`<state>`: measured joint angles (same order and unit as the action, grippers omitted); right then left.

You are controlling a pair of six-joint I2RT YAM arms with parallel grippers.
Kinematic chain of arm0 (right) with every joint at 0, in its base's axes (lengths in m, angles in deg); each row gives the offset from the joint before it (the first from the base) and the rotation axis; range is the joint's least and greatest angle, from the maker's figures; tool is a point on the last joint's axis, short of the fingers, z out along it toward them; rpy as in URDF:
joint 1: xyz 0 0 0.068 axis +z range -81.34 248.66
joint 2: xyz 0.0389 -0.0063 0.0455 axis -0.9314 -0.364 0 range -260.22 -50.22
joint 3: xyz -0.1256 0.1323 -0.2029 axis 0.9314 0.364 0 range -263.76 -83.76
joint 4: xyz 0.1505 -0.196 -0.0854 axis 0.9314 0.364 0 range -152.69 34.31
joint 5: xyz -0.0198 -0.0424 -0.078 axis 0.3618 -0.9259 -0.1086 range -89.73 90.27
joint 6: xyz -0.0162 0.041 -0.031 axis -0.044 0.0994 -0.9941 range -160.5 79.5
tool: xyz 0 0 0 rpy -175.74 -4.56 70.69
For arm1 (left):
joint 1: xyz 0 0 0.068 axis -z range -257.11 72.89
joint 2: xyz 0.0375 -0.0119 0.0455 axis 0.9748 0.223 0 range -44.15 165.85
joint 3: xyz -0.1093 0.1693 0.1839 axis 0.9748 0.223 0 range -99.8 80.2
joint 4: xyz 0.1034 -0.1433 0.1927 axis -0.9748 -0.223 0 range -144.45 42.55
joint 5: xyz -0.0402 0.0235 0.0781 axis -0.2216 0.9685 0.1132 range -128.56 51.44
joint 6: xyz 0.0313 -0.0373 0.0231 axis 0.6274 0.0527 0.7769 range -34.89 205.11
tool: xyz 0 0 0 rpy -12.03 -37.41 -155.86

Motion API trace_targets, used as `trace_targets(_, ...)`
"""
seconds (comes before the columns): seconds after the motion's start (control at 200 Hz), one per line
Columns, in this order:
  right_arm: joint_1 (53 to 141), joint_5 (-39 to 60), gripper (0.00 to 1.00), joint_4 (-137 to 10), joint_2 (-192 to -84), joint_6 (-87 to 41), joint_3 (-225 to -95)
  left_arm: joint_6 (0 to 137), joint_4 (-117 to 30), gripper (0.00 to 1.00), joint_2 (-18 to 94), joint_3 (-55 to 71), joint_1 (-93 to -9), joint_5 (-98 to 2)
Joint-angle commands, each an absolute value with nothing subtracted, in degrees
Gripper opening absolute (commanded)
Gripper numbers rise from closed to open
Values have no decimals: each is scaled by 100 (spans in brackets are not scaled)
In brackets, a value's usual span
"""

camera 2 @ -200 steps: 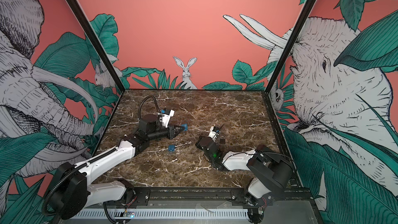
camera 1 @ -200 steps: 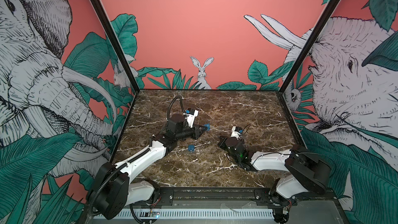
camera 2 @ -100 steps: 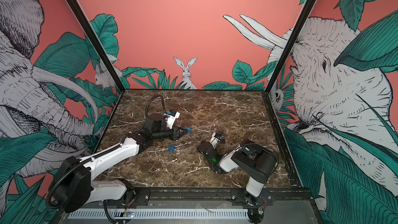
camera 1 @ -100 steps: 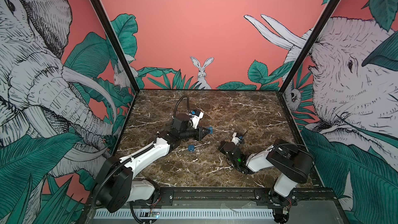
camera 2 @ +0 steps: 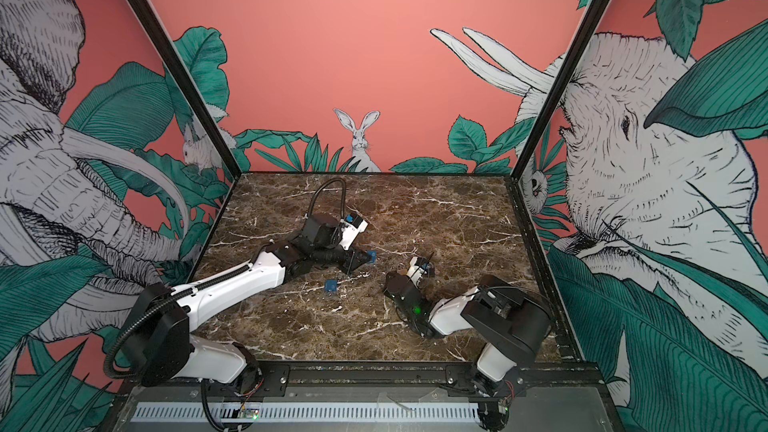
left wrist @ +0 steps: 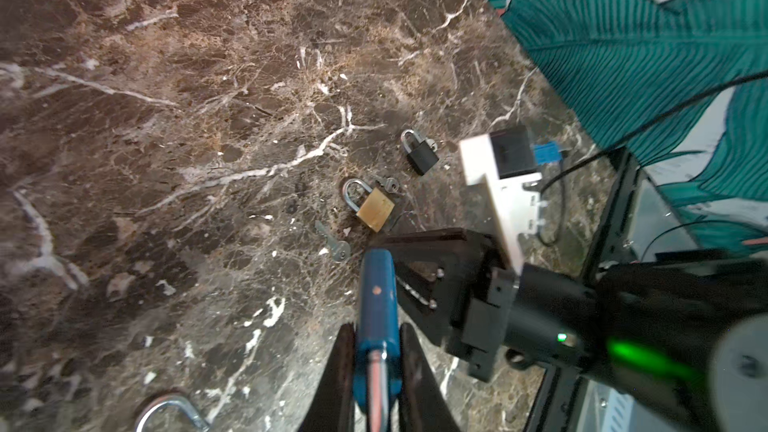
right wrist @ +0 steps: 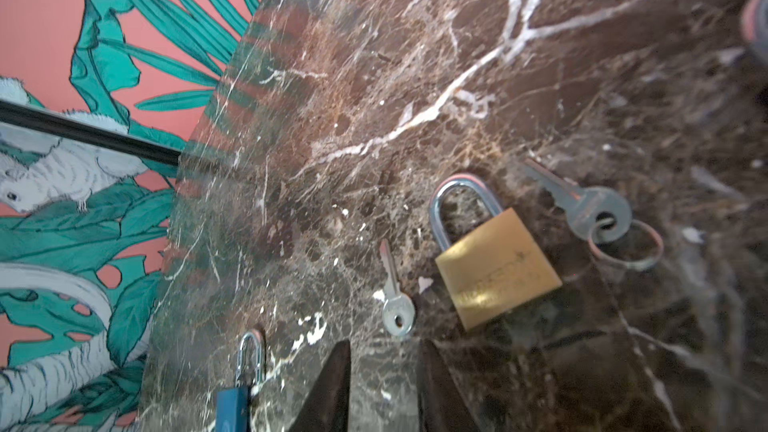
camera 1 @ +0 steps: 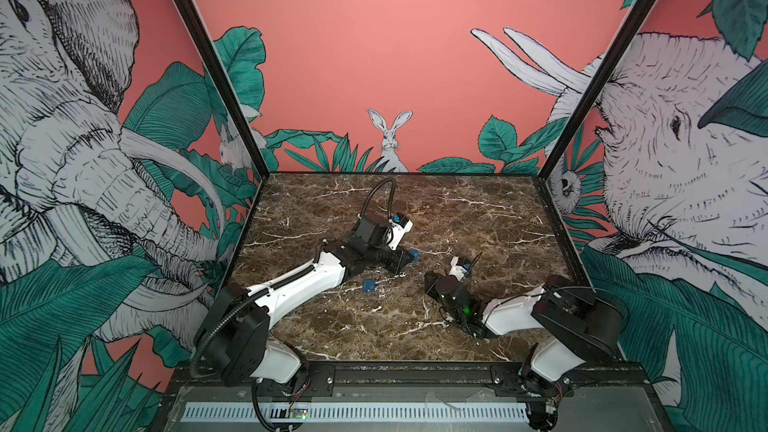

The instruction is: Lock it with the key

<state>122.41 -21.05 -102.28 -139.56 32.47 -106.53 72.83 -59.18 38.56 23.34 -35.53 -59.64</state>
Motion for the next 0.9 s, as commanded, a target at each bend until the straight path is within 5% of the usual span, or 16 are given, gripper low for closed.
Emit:
trace_targets(0.0, 12257, -1796, 28, -9374, -13183, 2504, -10842, 8577, -6983, 0, 4181, 1701, -3561, -5811)
trace_targets(0.215, 12112, -1450, 29, -7352, -11304, 1128, -11104, 10456, -9360, 0, 5467, 125, -3497, -6995)
trace_targets(0.45, 11300, -1080, 29, -6285, -9812, 602, -10972, 11330, -10661, 0, 6744, -1207, -3523, -6921)
trace_targets(0.895, 10775, -694, 29, -6425, -9186, 747, -10385, 12176, -12175, 0, 8332, -2395, -3590, -7219)
